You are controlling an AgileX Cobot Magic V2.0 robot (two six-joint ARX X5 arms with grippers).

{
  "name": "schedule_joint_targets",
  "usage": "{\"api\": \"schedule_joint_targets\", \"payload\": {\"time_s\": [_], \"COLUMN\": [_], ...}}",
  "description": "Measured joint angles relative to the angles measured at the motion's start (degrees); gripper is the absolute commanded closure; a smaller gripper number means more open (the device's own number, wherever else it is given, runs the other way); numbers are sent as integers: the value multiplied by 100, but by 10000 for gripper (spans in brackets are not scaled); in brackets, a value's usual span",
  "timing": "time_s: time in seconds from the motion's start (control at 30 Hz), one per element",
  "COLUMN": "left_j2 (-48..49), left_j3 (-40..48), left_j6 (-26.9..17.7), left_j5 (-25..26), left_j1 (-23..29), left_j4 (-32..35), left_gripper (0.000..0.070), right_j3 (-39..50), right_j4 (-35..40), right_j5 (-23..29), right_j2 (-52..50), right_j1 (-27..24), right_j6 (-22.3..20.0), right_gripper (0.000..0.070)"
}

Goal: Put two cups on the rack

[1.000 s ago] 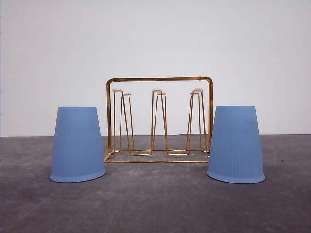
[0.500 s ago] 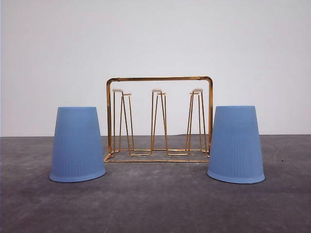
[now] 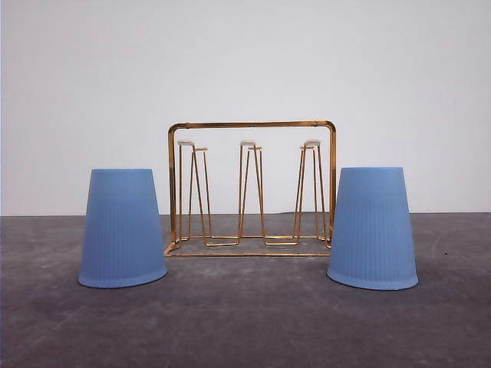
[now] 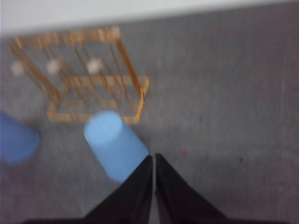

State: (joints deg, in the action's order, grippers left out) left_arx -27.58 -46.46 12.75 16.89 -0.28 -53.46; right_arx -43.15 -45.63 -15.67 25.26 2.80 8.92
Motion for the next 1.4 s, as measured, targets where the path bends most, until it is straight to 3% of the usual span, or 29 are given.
{"api": "schedule_joint_targets", "payload": {"time_s": [0.1, 0.27, 0.5, 0.57, 0.67, 0.7, 0.77, 1.0, 1.07, 1.2, 1.4], "left_j2": [-266, -401, -565, -560, -541, -541, -549, -1007, -1317, -2079, -3243], "left_j3": [0, 0, 0, 0, 0, 0, 0, 0, 0, 0, 0], "left_j6": [-174, -598, -2118, -2573, -2871, -2910, -2925, -2574, -2480, -2384, -2366], "left_j5": [131, 102, 92, 92, 101, 115, 177, 286, 286, 285, 256], "left_j1": [-213, -929, -1691, -1755, -1764, -1764, -1764, -1764, -1784, -1934, -2168], "left_j4": [35, 239, 239, 244, 305, 361, 501, 1306, 1682, 2459, 3550], "left_gripper": [697, 697, 697, 647, 330, 267, 219, 218, 216, 141, 136], "right_j3": [8, 8, 8, 8, 8, 8, 8, 8, 8, 8, 8], "right_j4": [2, 5, -45, -48, -48, -48, -48, -9, 74, 248, 392], "right_j5": [49, 581, 670, 674, 687, 689, 689, 689, 689, 691, 856], "right_j2": [204, 212, 259, 257, 257, 257, 257, 257, 257, 257, 257], "right_j1": [240, 952, 1561, 1590, 1590, 1590, 1590, 1590, 1590, 1590, 1590], "right_j6": [-327, -781, -1141, -1269, -1401, -1415, -1435, -1468, -1468, -1468, -1468], "right_gripper": [693, 693, 674, 558, 272, 242, 228, 228, 228, 229, 229]}}
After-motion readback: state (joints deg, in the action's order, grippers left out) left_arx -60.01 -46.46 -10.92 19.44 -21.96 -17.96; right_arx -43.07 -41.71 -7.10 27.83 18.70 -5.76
